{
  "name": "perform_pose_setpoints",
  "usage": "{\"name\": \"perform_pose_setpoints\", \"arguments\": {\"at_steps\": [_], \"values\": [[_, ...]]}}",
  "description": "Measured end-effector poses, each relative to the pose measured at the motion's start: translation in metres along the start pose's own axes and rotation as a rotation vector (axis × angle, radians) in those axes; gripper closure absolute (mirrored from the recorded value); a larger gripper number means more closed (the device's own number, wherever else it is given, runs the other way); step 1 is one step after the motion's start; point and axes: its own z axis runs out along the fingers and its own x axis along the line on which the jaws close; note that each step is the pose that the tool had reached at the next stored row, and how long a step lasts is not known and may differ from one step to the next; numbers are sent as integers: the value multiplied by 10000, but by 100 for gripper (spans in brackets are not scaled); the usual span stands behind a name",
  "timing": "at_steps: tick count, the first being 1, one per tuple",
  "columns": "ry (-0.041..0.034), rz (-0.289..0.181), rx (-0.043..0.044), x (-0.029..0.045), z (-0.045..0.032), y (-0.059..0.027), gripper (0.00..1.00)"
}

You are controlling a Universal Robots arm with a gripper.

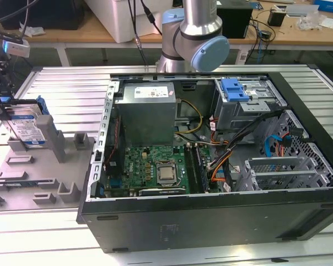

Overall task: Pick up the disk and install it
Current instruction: 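Pick up the disk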

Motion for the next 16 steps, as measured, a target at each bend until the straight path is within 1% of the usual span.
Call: {"name": "perform_pose_setpoints", "arguments": {"at_steps": [16], "values": [[0,0,1,0,10,0,52]]}}
